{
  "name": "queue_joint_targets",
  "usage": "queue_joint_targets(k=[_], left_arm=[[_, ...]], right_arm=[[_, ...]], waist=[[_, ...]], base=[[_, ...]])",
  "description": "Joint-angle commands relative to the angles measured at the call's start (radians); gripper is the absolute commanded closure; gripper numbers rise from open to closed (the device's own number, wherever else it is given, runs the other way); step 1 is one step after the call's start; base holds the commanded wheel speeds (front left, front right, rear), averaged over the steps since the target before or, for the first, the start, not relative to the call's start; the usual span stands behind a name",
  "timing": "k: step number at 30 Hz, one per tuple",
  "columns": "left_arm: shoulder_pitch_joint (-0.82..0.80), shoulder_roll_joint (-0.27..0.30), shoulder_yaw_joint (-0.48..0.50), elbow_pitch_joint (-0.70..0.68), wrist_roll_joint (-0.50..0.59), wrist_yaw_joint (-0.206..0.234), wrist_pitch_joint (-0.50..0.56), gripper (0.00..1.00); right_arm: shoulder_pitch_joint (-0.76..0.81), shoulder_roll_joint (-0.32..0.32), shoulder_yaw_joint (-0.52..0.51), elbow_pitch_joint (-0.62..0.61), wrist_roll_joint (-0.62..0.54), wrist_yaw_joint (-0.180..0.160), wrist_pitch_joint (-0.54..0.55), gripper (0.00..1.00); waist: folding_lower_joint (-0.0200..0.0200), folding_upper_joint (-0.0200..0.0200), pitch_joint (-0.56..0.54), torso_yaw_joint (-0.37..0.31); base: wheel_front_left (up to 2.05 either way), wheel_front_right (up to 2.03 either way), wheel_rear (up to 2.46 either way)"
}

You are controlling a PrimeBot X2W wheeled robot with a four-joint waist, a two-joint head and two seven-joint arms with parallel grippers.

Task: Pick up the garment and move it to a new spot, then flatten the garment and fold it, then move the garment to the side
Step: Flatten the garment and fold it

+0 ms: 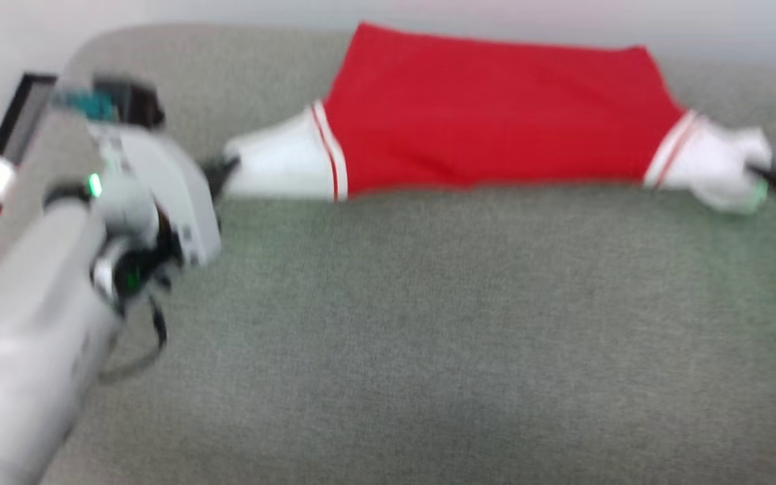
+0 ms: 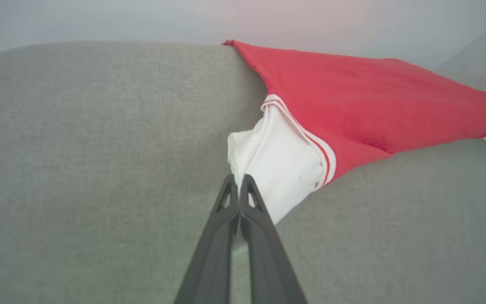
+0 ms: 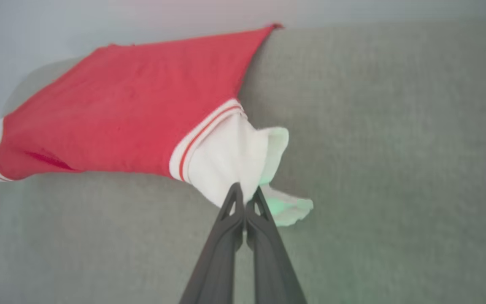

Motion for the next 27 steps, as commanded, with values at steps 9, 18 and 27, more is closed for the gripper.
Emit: queue_joint_targets(k=[9, 18, 27], left_arm=[[0.421, 0.236, 0.053, -0.502, -0.113, 0.239, 0.048, 1.00], [0.761, 0.406, 0.108, -0.906, -0.181, 0.476, -0.010, 1.00], [0.832, 0.341, 0.057, -0.868, -0.146, 0.450, -0.086, 1.00]], right_arm=[[0.435, -0.089, -0.115, -0.353, 0.133, -0.001, 0.260, 1.00], [0.787, -0.044, -0.325, -0.644, 0.101, -0.001, 0.417, 1.00], [0.907, 0.083, -0.332, -0.702, -0.049, -0.001, 0.351, 1.00]], waist=[[0.0000, 0.0000, -0.166, -0.026], [0.0000, 0.0000, -0.164, -0.009], [0.0000, 0.0000, -0.129, -0.008]], base=[[0.00, 0.00, 0.00], [0.00, 0.00, 0.00], [0.00, 0.00, 0.00]])
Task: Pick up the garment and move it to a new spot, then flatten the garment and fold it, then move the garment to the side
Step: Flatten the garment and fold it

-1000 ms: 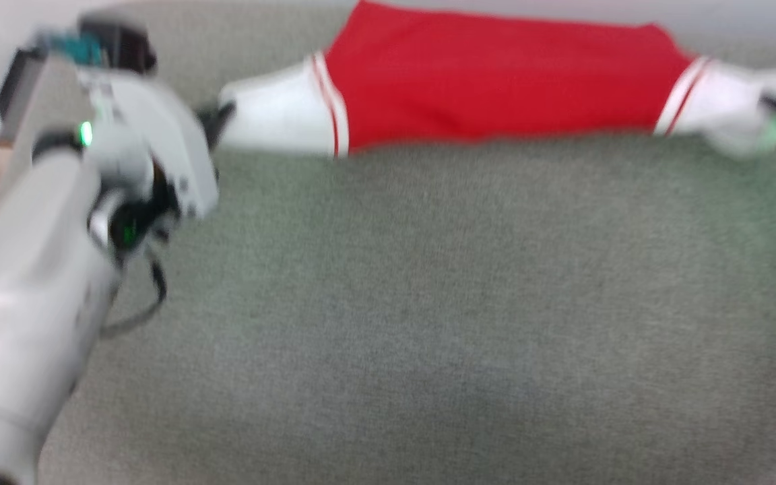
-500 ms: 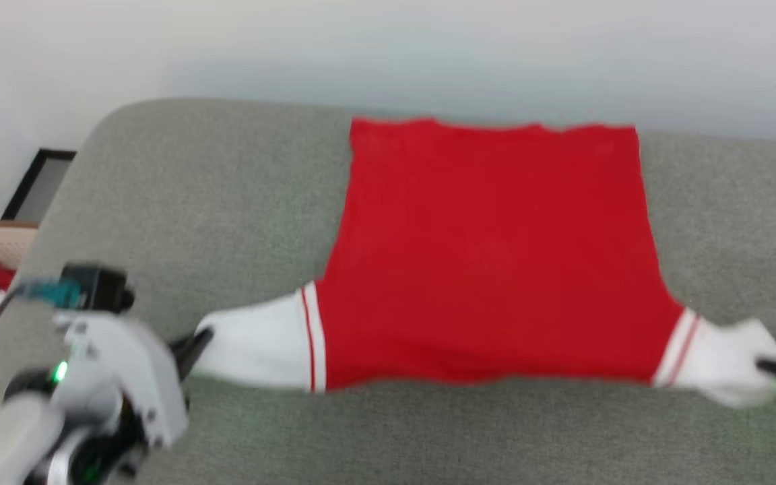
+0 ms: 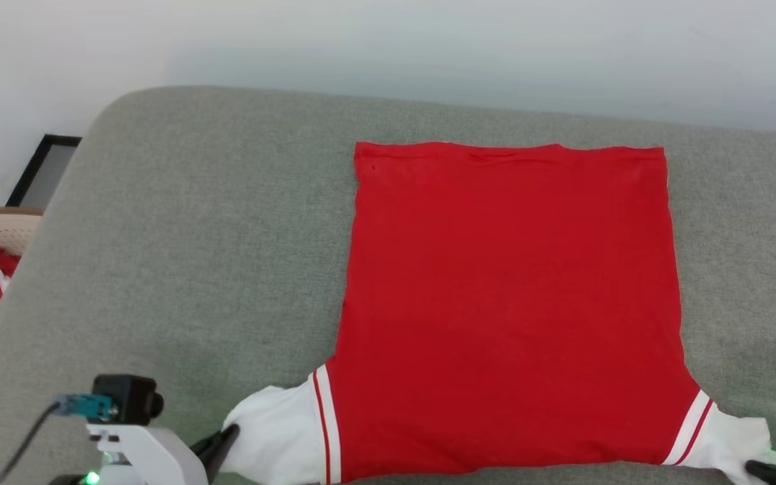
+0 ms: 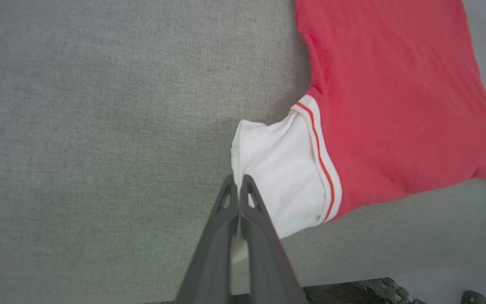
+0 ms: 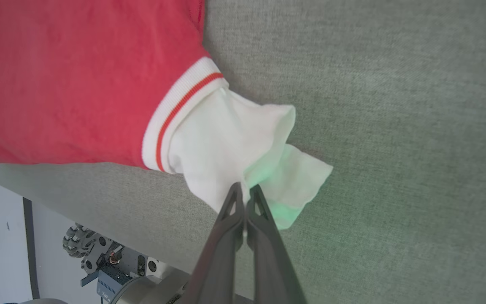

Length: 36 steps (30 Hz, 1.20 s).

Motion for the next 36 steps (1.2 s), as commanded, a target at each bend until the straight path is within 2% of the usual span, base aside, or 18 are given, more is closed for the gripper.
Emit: queue_joint_targets(k=[1, 6, 9, 10, 11, 14, 20, 24, 28, 32, 36], left_arm=[[0.001, -0.017, -0.007, 0.023, 0.009, -0.013, -0.010, 1.00], [-0.030, -0.069, -0.029, 0.108, 0.028, -0.055, -0.034, 1.00], [-0.043, -0.092, -0.034, 0.145, 0.036, -0.072, -0.051, 1.00], [-0.045, -0.097, -0.035, 0.155, 0.041, -0.077, -0.055, 1.00], [-0.045, -0.103, -0.034, 0.163, 0.041, -0.078, -0.063, 1.00], [-0.035, -0.113, -0.024, 0.177, 0.036, -0.079, -0.087, 1.00], [-0.029, -0.122, -0.020, 0.173, 0.047, -0.076, -0.114, 1.00], [-0.035, -0.125, -0.022, 0.168, 0.056, -0.069, -0.116, 1.00], [-0.054, -0.136, -0.030, 0.162, 0.069, -0.063, -0.117, 1.00], [-0.080, -0.153, -0.041, 0.157, 0.086, -0.068, -0.116, 1.00], [-0.118, -0.183, -0.061, 0.158, 0.104, -0.083, -0.109, 1.00]], right_arm=[[0.001, 0.011, 0.017, 0.012, -0.030, 0.000, -0.024, 1.00], [-0.023, 0.017, 0.089, 0.077, -0.100, 0.000, -0.107, 1.00], [-0.038, 0.001, 0.129, 0.104, -0.122, 0.000, -0.141, 0.54], [-0.044, -0.003, 0.137, 0.108, -0.124, 0.000, -0.151, 0.16], [-0.049, -0.010, 0.142, 0.107, -0.129, 0.000, -0.160, 0.00], [-0.061, -0.037, 0.155, 0.088, -0.118, 0.000, -0.156, 0.00], [-0.086, -0.084, 0.100, -0.017, -0.109, 0.000, -0.152, 0.00], [-0.121, -0.087, 0.048, -0.079, -0.101, 0.000, -0.145, 0.00], [-0.226, -0.078, 0.005, -0.126, -0.126, 0.000, -0.168, 0.00], [-0.388, -0.074, 0.028, -0.075, -0.212, 0.000, -0.252, 0.00], [-0.569, -0.065, 0.084, 0.077, -0.296, 0.000, -0.337, 0.00]], waist=[[0.0000, 0.0000, 0.009, -0.005], [0.0000, 0.0000, 0.021, -0.012], [0.0000, 0.0000, 0.026, -0.015], [0.0000, 0.0000, 0.028, -0.017], [0.0000, 0.0000, 0.031, -0.018], [0.0000, 0.0000, 0.040, -0.024], [0.0000, 0.0000, 0.069, -0.026], [0.0000, 0.0000, 0.086, -0.020], [0.0000, 0.0000, 0.117, -0.003], [0.0000, 0.0000, 0.151, 0.026], [0.0000, 0.0000, 0.186, 0.064]], base=[[0.00, 0.00, 0.00], [0.00, 0.00, 0.00], [0.00, 0.00, 0.00], [0.00, 0.00, 0.00], [0.00, 0.00, 0.00], [0.00, 0.00, 0.00], [0.00, 0.00, 0.00], [0.00, 0.00, 0.00], [0.00, 0.00, 0.00], [0.00, 0.00, 0.00], [0.00, 0.00, 0.00]])
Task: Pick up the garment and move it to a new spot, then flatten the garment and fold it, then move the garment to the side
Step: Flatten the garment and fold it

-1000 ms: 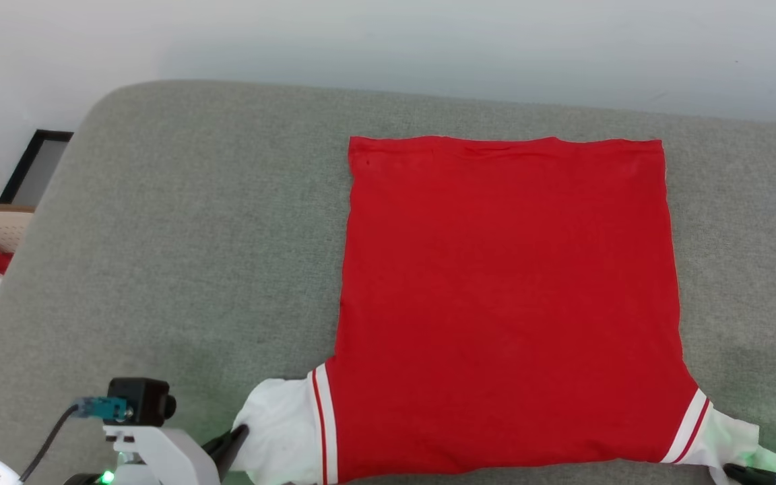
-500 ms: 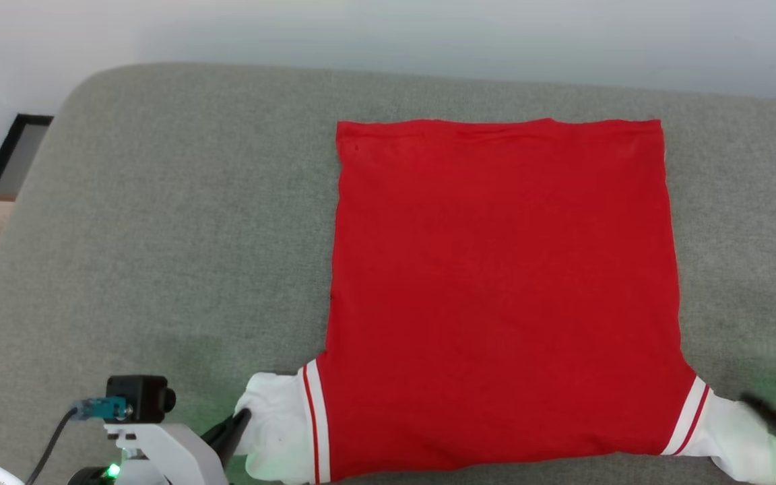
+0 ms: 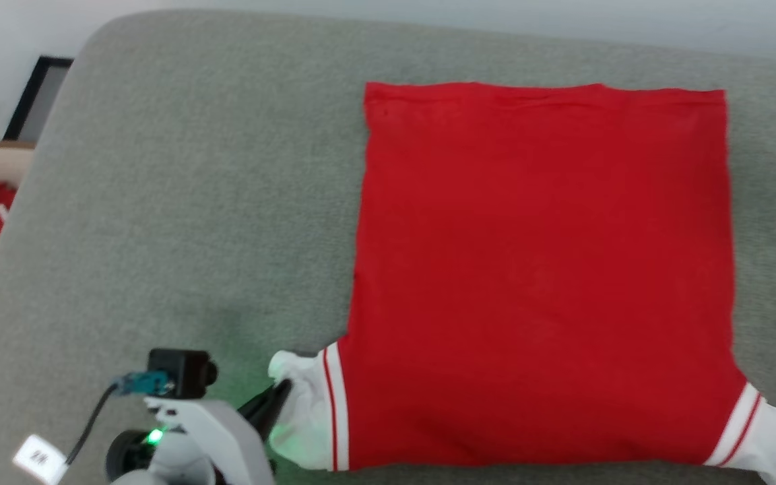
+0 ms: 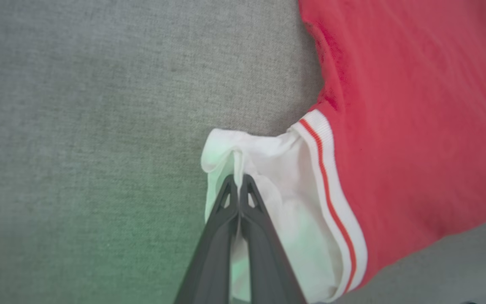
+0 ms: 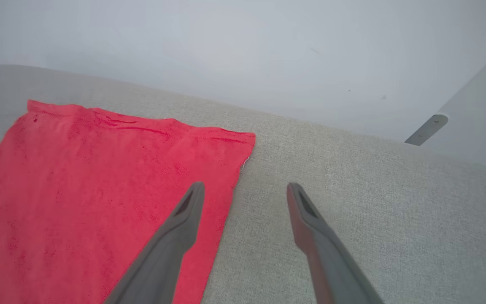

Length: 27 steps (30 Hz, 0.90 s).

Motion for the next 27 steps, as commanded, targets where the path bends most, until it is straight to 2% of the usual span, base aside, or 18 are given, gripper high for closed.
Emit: queue_joint_targets(k=[1, 4, 10, 17, 22, 23, 25, 27], left_arm=[[-0.018, -0.009, -0.004, 0.000, 0.009, -0.008, 0.000, 1.00], [-0.052, -0.033, -0.022, 0.007, 0.023, -0.024, 0.011, 1.00], [-0.109, -0.083, -0.055, 0.029, 0.040, -0.059, 0.029, 1.00], [-0.152, -0.129, -0.083, 0.063, 0.048, -0.095, 0.041, 1.00], [-0.172, -0.156, -0.096, 0.085, 0.046, -0.116, 0.041, 1.00], [-0.174, -0.160, -0.097, 0.091, 0.045, -0.120, 0.042, 1.00], [-0.176, -0.166, -0.098, 0.103, 0.041, -0.124, 0.042, 1.00], [-0.179, -0.170, -0.098, 0.111, 0.040, -0.127, 0.039, 1.00]], right_arm=[[-0.034, -0.006, 0.008, 0.028, -0.013, 0.000, -0.015, 0.00], [-0.146, -0.011, 0.046, 0.185, -0.058, 0.000, -0.044, 0.00], [-0.323, -0.039, 0.093, 0.477, -0.109, 0.000, -0.015, 0.00], [-0.469, -0.047, 0.095, 0.731, -0.129, 0.000, 0.027, 0.00], [-0.505, -0.044, 0.086, 0.876, -0.169, 0.000, 0.073, 0.00], [-0.505, -0.044, 0.081, 0.904, -0.175, 0.000, 0.085, 0.07], [-0.503, -0.040, 0.086, 0.955, -0.193, 0.000, 0.117, 1.00], [-0.501, -0.049, 0.090, 0.982, -0.214, -0.001, 0.121, 1.00]], waist=[[0.0000, 0.0000, 0.037, 0.042], [0.0000, 0.0000, 0.060, 0.078], [0.0000, 0.0000, 0.099, 0.148], [0.0000, 0.0000, 0.141, 0.205], [0.0000, 0.0000, 0.158, 0.233], [0.0000, 0.0000, 0.158, 0.237], [0.0000, 0.0000, 0.157, 0.241], [0.0000, 0.0000, 0.157, 0.242]], base=[[0.00, 0.00, 0.00], [0.00, 0.00, 0.00], [0.00, 0.00, 0.00], [0.00, 0.00, 0.00], [0.00, 0.00, 0.00], [0.00, 0.00, 0.00], [0.00, 0.00, 0.00], [0.00, 0.00, 0.00]])
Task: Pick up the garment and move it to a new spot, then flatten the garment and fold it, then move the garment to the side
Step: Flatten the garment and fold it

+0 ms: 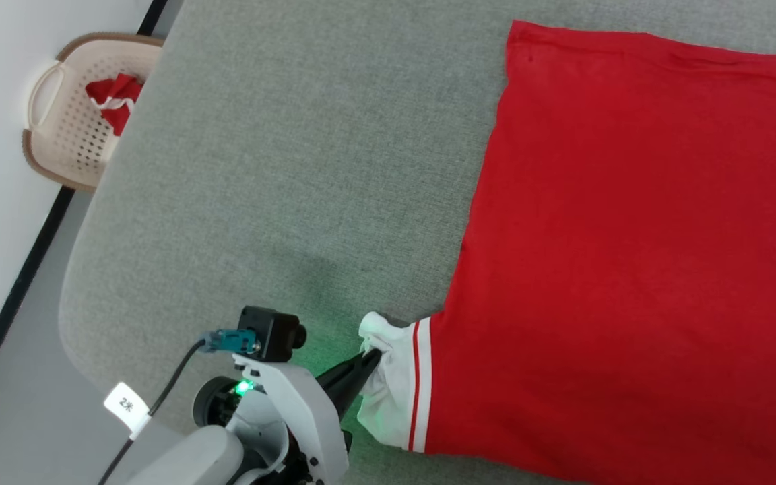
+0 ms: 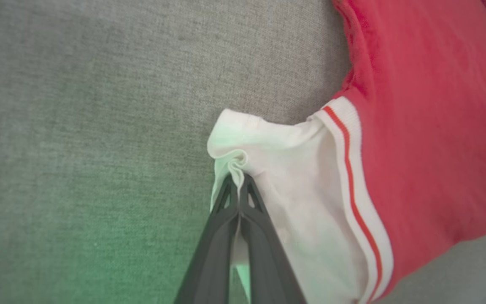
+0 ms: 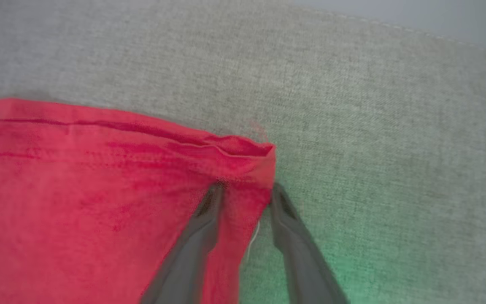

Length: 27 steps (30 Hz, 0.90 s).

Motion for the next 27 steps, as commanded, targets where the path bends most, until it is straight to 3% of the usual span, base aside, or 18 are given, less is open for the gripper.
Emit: queue_joint_targets(k=[1, 6, 12, 19, 27], left_arm=[[-0.006, -0.004, 0.000, 0.010, -0.005, -0.002, -0.002, 1.00], [0.004, 0.007, 0.011, 0.031, -0.007, 0.002, -0.013, 1.00], [0.027, 0.042, 0.030, 0.037, -0.012, 0.011, -0.026, 1.00], [0.061, 0.096, 0.059, 0.019, -0.027, 0.043, -0.029, 1.00], [0.110, 0.154, 0.085, -0.012, -0.042, 0.089, -0.023, 1.00]], right_arm=[[0.074, 0.018, 0.003, 0.072, -0.018, -0.001, 0.009, 1.00], [0.049, 0.035, 0.011, 0.089, -0.025, -0.001, -0.015, 1.00], [0.063, 0.046, 0.114, 0.016, 0.053, -0.001, 0.012, 1.00], [0.190, -0.012, 0.228, -0.227, 0.252, -0.001, 0.041, 1.00], [0.492, -0.066, 0.172, -0.518, 0.394, -0.001, 0.058, 1.00]], waist=[[0.0000, 0.0000, 0.003, 0.002], [0.0000, 0.0000, -0.016, -0.022], [0.0000, 0.0000, -0.062, -0.084], [0.0000, 0.0000, -0.135, -0.172], [0.0000, 0.0000, -0.197, -0.259]], base=[[0.00, 0.00, 0.00], [0.00, 0.00, 0.00], [0.00, 0.00, 0.00], [0.00, 0.00, 0.00], [0.00, 0.00, 0.00]])
